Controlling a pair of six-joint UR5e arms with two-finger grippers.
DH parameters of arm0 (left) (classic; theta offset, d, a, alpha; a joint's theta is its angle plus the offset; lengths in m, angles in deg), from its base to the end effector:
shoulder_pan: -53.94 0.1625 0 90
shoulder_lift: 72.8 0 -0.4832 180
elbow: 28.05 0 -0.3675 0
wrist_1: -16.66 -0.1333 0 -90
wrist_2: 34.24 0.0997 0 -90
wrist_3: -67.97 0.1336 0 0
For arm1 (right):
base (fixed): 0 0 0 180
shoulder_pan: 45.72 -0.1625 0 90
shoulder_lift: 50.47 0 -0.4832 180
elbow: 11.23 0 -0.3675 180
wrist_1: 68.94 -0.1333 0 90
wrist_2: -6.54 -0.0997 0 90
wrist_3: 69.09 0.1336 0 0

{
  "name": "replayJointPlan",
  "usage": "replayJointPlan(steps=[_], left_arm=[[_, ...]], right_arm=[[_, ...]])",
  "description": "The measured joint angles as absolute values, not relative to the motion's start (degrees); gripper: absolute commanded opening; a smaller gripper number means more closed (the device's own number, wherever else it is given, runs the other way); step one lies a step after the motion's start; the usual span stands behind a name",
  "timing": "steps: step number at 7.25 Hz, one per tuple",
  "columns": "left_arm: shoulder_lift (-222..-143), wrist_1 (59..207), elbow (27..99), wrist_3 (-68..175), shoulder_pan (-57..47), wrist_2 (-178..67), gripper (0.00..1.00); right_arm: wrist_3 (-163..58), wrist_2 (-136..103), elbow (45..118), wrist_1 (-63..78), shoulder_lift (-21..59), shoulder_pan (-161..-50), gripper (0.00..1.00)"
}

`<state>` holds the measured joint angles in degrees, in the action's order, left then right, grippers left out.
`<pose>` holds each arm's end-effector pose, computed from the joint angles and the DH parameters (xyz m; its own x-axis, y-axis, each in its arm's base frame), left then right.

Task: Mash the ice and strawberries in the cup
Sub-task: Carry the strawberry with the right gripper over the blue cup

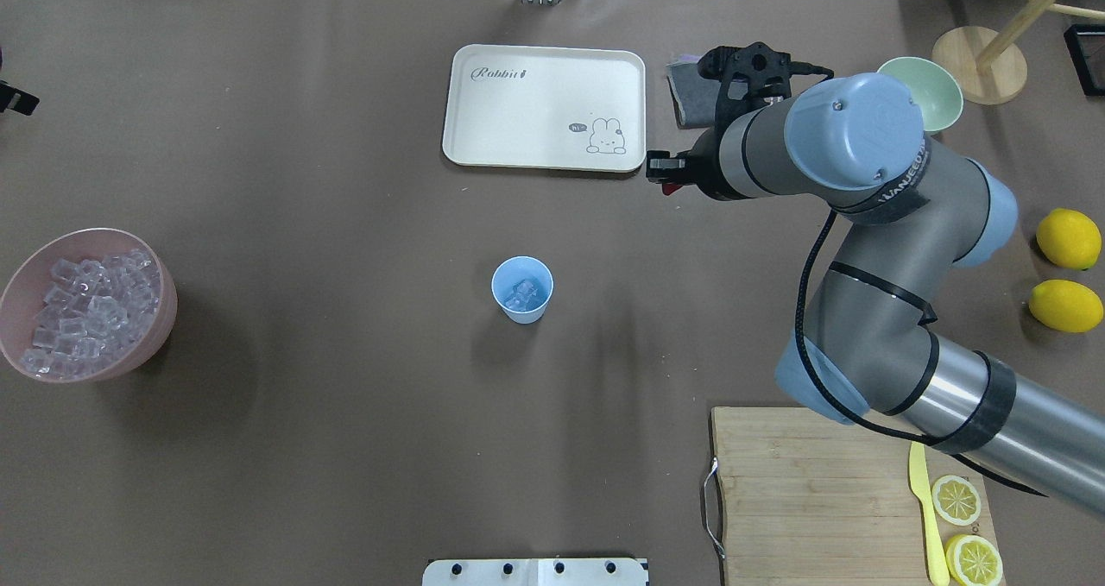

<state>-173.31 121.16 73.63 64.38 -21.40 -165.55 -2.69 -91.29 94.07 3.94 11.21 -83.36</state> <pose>0.1002 -0.5612 0.5197 0.6384 0.5220 -0.5657 -0.1633 0.8100 0.5632 -0.4519 -0.4939 0.3121 0.5592 -0.0696 0.8261 -0.3132 0.9049 0.2883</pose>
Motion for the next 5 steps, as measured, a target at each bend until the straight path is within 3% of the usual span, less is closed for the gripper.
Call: replayJointPlan(steps=[5], left_arm=[[-173.3, 121.16, 72.99, 64.37, -21.38, -166.14, 0.97]], right_arm=[[-2.66, -80.97, 94.13, 3.93, 6.98, -74.12, 0.0]])
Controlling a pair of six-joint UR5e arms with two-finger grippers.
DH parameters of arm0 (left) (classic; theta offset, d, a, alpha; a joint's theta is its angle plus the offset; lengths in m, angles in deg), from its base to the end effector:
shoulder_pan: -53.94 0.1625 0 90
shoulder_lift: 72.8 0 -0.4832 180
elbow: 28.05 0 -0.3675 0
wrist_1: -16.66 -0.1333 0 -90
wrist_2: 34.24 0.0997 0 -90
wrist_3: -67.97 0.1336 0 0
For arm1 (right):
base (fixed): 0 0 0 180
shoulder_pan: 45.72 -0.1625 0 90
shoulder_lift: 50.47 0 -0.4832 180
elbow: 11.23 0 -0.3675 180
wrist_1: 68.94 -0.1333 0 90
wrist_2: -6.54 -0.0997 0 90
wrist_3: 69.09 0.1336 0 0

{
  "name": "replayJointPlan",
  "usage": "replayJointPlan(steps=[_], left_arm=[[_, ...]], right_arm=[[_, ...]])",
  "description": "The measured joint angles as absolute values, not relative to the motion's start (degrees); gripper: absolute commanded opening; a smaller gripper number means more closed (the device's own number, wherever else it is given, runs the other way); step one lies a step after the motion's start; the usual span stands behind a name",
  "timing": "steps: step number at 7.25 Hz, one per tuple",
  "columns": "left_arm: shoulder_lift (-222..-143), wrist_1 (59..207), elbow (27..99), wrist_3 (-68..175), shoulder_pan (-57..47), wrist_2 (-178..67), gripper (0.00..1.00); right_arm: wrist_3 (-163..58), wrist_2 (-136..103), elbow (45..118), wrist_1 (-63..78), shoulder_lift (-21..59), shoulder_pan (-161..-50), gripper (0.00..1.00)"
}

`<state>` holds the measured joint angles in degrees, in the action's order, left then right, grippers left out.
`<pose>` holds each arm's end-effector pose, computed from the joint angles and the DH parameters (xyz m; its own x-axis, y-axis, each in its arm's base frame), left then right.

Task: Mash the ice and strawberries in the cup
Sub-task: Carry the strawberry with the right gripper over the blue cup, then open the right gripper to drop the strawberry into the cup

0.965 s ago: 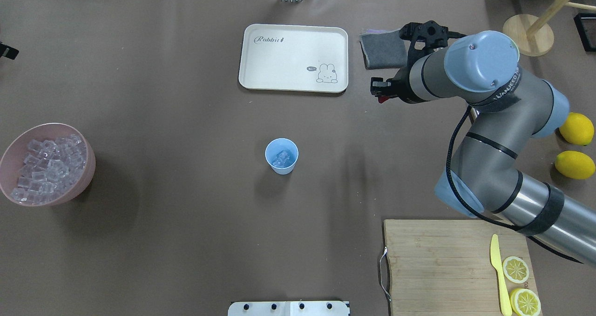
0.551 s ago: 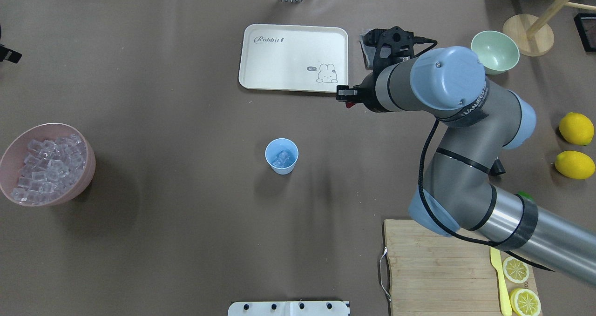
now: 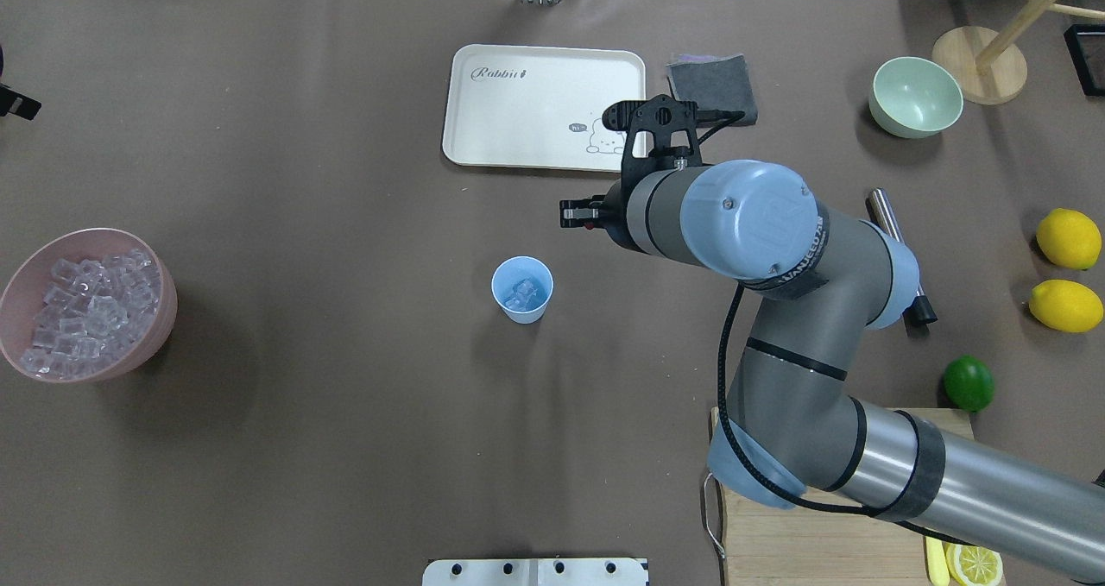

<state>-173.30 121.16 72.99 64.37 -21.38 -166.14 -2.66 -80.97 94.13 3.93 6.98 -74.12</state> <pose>0.1016 -0.5616 0.5244 0.6321 0.5185 -0.5759 -0.1656 0.8164 0.5533 -0.5227 -0.4407 0.2630 0.5441 -0.1600 0.8236 -0.3189 0.8686 0.3793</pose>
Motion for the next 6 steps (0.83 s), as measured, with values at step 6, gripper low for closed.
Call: replayJointPlan(steps=[6], left_arm=[[-172.51, 121.25, 73.05, 64.43, -21.39, -166.08, 0.97]], right_arm=[[-3.4, -71.84, 92.23, 3.69, 4.39, -65.66, 0.0]])
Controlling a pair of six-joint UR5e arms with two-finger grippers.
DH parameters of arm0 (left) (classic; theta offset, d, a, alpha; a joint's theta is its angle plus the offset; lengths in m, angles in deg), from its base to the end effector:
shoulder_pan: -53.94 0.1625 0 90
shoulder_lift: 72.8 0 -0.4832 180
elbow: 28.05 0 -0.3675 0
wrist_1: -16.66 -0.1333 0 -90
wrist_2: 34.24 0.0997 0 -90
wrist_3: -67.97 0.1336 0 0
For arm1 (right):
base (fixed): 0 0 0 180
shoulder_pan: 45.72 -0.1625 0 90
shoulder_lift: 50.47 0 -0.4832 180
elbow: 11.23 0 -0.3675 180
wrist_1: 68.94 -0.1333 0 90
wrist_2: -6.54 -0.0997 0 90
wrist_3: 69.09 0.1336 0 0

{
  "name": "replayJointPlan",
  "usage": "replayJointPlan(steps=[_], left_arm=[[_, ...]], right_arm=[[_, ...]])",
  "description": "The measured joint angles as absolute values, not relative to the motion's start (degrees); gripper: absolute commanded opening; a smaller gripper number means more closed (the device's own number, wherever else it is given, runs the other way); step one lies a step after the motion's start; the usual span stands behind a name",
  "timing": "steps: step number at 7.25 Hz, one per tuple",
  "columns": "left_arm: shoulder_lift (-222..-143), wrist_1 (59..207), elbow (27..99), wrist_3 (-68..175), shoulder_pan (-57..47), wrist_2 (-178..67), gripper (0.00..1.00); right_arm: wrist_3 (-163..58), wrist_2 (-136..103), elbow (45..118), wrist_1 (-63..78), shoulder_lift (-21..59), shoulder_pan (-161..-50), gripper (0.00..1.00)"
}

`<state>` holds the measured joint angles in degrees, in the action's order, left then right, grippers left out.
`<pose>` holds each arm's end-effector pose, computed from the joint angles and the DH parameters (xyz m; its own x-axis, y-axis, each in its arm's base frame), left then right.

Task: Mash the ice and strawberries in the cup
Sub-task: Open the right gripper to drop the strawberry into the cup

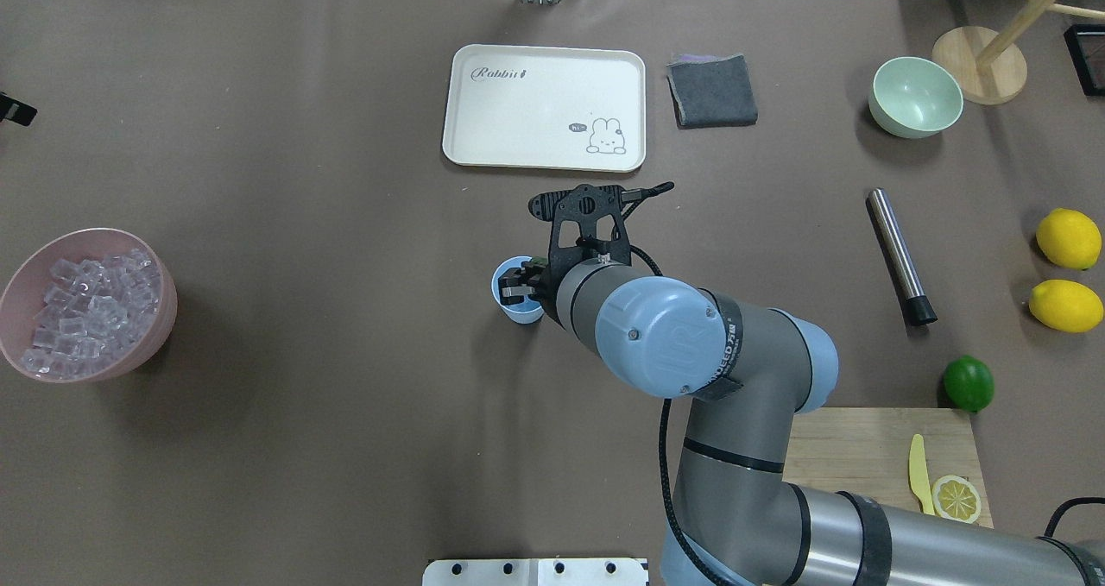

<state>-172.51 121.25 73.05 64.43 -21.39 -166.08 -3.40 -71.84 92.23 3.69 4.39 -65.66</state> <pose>0.1001 -0.5568 0.5316 0.6344 0.5127 -0.5785 -0.1676 0.8218 0.5446 -0.5858 -0.3829 0.2442 0.5576 -0.2267 0.7986 -0.3044 0.8391 0.4507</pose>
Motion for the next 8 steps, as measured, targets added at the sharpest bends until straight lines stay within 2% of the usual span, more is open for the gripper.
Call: replayJointPlan(steps=[4, 5, 6, 8], left_arm=[[-172.47, 121.25, 72.9, 64.53, -21.33, -166.06, 0.97], [-172.47, 121.25, 72.87, 64.61, -21.31, -166.02, 0.97], [-172.46, 121.25, 72.86, 64.64, -21.3, -166.0, 0.97], [-172.48, 121.25, 72.8, 64.65, -21.3, -165.99, 0.97]], right_arm=[[-5.43, -70.61, 84.53, -2.52, 1.87, -65.36, 0.0], [-5.74, -70.46, 83.18, -4.04, 1.73, -65.46, 0.48], [-6.15, -70.45, 82.61, -4.83, 1.68, -65.6, 0.99], [-6.75, -70.74, 82.61, -5.53, 1.65, -66.12, 1.0]])
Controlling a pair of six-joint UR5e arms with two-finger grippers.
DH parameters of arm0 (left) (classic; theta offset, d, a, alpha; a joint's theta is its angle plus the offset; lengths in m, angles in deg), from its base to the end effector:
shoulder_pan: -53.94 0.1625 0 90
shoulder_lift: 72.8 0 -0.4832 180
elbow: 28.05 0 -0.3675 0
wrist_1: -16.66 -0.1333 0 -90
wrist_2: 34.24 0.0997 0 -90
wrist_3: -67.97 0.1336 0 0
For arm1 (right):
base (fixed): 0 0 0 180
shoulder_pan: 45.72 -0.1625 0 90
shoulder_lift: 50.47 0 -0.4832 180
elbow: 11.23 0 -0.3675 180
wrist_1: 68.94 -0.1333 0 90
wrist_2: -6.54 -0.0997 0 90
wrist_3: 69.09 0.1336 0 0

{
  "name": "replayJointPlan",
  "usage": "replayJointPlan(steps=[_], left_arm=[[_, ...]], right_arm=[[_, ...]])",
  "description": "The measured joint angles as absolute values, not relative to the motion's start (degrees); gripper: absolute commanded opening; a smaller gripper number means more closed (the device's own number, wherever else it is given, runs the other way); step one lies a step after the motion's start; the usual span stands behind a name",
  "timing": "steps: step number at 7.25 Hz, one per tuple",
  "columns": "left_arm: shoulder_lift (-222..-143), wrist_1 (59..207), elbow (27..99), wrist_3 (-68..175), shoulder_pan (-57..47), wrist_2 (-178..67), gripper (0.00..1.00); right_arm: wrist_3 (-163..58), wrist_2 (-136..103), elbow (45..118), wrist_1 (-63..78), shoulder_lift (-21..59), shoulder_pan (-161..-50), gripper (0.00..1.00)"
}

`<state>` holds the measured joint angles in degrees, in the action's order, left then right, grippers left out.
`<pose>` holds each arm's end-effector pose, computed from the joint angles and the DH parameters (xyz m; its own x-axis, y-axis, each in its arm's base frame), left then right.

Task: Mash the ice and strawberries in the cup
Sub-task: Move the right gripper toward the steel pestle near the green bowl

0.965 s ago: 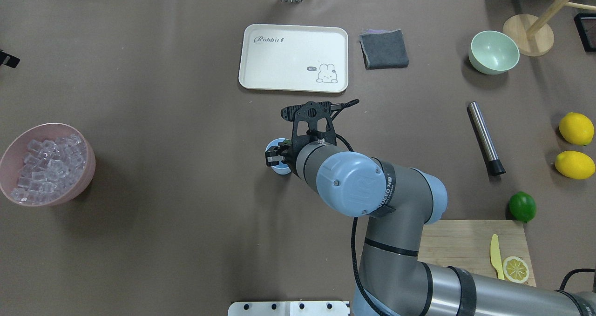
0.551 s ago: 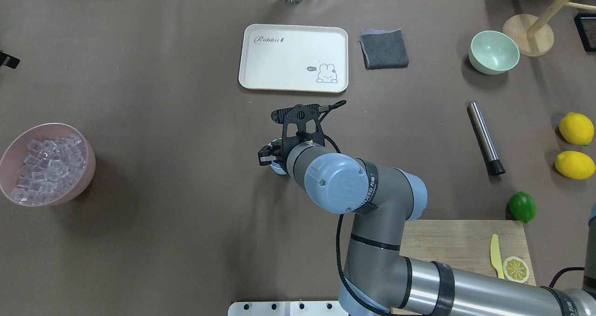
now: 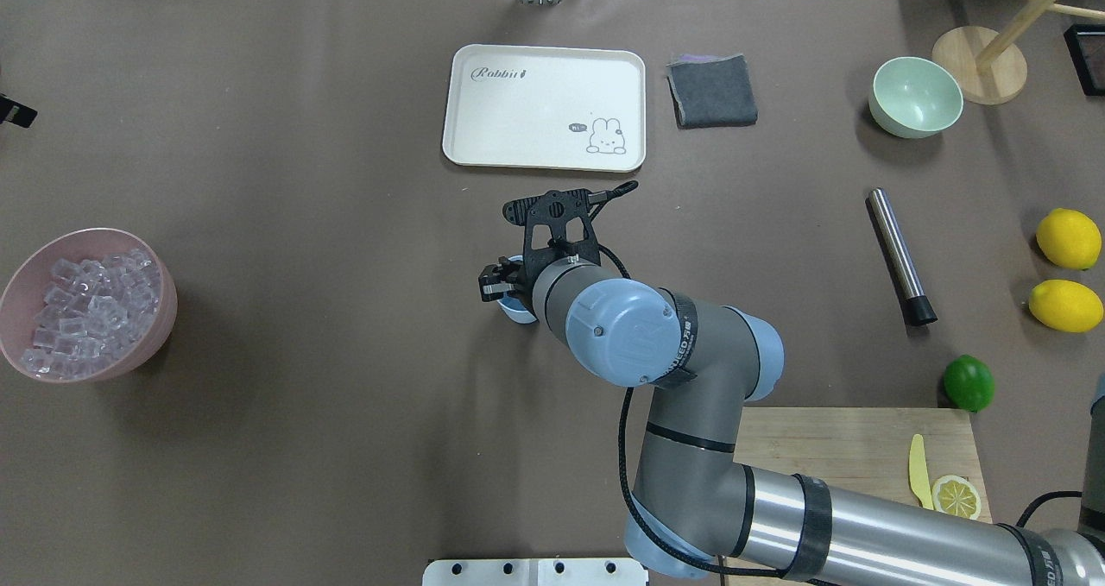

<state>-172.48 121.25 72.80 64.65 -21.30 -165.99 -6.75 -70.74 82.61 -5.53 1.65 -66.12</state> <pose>0.1009 -0.5570 0.5341 0.6349 0.5138 -0.5771 -0.1719 0.8221 0.5428 -0.6265 -0.4066 0.2548 0.5537 -0.2772 0.7852 -0.3102 0.8064 0.5034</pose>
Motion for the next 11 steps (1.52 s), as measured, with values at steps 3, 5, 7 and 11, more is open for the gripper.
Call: replayJointPlan(steps=[3, 5, 7, 11], left_arm=[[-172.48, 121.25, 72.66, 64.85, -21.3, -165.97, 0.97], [-172.44, 121.25, 72.72, 64.89, -21.31, -165.88, 0.97], [-172.4, 121.25, 72.79, 64.85, -21.51, -165.67, 0.97], [-172.58, 120.95, 72.59, 64.68, -21.76, -165.5, 0.97]], right_arm=[[-8.26, -75.81, 84.37, -5.97, 1.95, -68.85, 1.0], [-10.71, -82.45, 85.89, -5.94, 4.55, -73.55, 1.0], [-11.94, -92.32, 88.15, -6.03, 9.03, -80.99, 1.0], [-15.15, -107.2, 89.05, -5.33, 17.39, -95.97, 1.0]])
